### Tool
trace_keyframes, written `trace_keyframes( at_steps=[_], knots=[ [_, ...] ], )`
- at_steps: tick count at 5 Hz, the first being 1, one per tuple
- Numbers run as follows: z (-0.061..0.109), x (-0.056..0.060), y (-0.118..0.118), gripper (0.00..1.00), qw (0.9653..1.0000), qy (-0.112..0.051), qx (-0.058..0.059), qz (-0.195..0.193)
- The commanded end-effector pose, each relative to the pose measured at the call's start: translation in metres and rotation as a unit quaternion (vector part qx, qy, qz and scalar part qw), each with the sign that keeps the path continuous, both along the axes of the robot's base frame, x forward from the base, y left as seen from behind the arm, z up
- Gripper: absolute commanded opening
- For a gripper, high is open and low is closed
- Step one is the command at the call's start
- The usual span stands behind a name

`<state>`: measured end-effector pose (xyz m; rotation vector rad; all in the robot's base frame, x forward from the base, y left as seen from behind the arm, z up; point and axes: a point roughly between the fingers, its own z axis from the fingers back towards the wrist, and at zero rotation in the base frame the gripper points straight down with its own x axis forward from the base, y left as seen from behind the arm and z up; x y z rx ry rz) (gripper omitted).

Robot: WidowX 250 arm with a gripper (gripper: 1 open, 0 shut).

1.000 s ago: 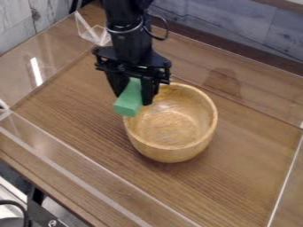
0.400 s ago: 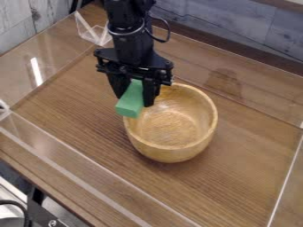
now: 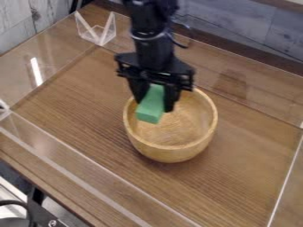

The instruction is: Move green stick from inside the wooden bowl to the table next to it

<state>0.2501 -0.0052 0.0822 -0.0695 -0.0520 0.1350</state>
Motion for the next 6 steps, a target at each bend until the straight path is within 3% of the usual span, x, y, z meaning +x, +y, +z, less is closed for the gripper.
trace_keyframes(
  at_steps=[1,4,5,6],
  knots=[
    [0.008,0.024,-0.026,0.0,0.9996,-0.028,-0.007,-0.004],
    [-0.007,0.054,-0.106,0.0,0.9989,-0.037,-0.024,-0.014],
    [-0.014,0.057,-0.119,0.0,0.9988,-0.038,-0.025,-0.014],
    [-0.007,0.06,-0.094,0.0,0.9989,-0.041,-0.024,0.001]
  ],
)
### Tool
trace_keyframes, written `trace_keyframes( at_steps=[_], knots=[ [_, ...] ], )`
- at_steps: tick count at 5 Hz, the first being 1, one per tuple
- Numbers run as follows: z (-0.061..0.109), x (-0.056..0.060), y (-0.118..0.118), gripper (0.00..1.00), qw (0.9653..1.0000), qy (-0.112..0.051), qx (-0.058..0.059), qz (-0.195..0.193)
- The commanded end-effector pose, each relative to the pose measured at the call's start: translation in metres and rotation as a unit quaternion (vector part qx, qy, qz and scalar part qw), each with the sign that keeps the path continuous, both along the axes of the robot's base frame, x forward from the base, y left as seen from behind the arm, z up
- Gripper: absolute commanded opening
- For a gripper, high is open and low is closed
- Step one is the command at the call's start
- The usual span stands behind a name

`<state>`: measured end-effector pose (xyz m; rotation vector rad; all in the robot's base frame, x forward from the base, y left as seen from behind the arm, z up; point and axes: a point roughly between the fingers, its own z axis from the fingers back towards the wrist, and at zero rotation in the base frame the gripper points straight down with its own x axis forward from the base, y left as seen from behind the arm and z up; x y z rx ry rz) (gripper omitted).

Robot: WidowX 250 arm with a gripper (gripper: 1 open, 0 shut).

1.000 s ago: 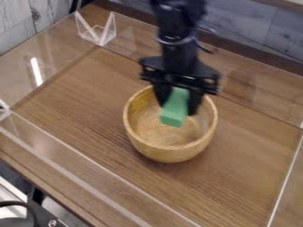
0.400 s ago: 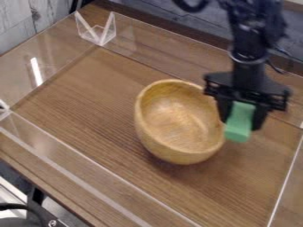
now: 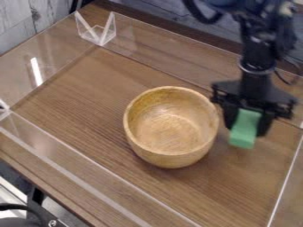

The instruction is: Move green stick from inside the wooden bowl to the table next to it

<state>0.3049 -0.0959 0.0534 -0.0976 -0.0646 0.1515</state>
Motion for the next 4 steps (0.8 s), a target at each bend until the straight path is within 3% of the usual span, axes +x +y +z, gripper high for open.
trace_keyframes(
  at_steps=[1,3,4],
  knots=[
    [0.016,0.011,-0.021,0.0,0.9991,-0.038,-0.014,-0.009],
    [0.006,0.033,-0.048,0.0,0.9983,-0.053,-0.023,-0.011],
    [0.009,0.04,-0.045,0.0,0.998,-0.058,-0.026,0.001]
  ],
)
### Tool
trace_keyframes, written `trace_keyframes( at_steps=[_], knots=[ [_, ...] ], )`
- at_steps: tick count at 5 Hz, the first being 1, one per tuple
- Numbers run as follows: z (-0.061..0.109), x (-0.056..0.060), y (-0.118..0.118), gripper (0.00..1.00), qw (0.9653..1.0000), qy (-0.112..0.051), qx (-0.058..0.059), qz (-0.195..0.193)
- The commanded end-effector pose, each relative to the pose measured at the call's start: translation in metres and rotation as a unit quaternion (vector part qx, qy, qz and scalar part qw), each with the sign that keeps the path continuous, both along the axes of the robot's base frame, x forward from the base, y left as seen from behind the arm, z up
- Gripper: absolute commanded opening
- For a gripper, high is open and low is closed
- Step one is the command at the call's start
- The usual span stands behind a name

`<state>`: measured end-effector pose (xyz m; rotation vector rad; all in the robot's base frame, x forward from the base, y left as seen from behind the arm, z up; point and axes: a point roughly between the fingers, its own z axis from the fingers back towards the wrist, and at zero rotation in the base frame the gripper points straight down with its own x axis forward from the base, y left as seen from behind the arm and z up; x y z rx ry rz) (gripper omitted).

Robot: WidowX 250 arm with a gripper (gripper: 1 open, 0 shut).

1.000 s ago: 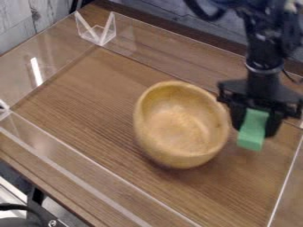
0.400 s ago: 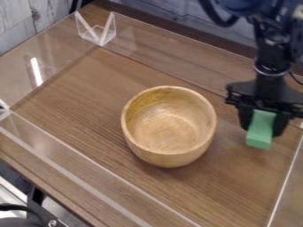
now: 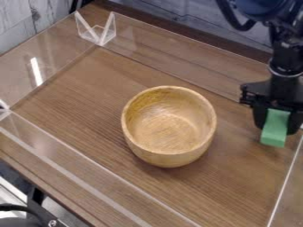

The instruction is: Move green stick from inside the wooden bowl to the table next to it

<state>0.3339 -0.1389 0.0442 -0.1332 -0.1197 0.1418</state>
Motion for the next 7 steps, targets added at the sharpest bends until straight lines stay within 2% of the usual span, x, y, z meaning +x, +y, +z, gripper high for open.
trace_keyframes(
  at_steps=[1,3,4,7],
  knots=[
    [0.022,0.018,0.003,0.0,0.9991,-0.034,-0.014,0.022],
    [0.029,0.035,0.02,0.0,0.997,-0.046,-0.017,0.059],
    [0.029,0.044,0.021,0.0,0.9961,-0.057,-0.02,0.065],
    [0.026,0.046,0.021,0.0,0.9947,-0.067,-0.023,0.075]
  ],
)
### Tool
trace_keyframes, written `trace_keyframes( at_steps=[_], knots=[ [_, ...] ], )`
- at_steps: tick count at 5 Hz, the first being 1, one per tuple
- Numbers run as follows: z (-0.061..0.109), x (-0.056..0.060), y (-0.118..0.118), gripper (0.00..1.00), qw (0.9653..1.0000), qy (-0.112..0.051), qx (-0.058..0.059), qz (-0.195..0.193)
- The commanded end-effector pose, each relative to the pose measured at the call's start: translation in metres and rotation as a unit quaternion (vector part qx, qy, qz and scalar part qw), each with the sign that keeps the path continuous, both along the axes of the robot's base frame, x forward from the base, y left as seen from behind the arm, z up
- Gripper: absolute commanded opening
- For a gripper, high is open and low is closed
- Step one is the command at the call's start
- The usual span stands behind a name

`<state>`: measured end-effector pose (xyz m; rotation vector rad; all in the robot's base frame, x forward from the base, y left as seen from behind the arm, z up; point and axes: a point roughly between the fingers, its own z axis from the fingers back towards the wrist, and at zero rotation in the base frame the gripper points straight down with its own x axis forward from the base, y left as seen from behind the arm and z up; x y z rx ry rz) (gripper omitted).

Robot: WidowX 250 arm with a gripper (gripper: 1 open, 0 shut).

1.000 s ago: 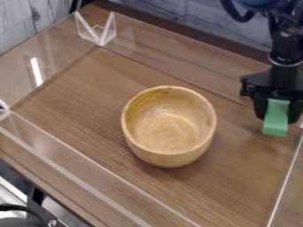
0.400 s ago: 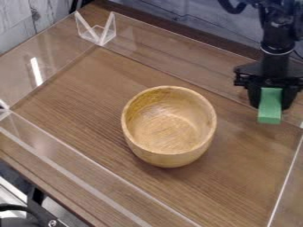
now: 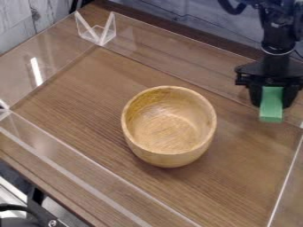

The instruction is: Move green stick from inside the wooden bowl to the table next to it

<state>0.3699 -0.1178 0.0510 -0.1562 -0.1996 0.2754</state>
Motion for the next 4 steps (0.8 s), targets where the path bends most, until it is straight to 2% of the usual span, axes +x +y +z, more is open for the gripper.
trace_keyframes(
  at_steps=[1,3,4],
  knots=[
    [0.019,0.007,0.0,0.0,0.9994,-0.032,-0.008,0.009],
    [0.034,-0.028,0.012,0.0,0.9992,-0.016,0.001,-0.037],
    [0.035,-0.052,0.02,0.0,0.9975,-0.007,0.007,-0.069]
  ],
)
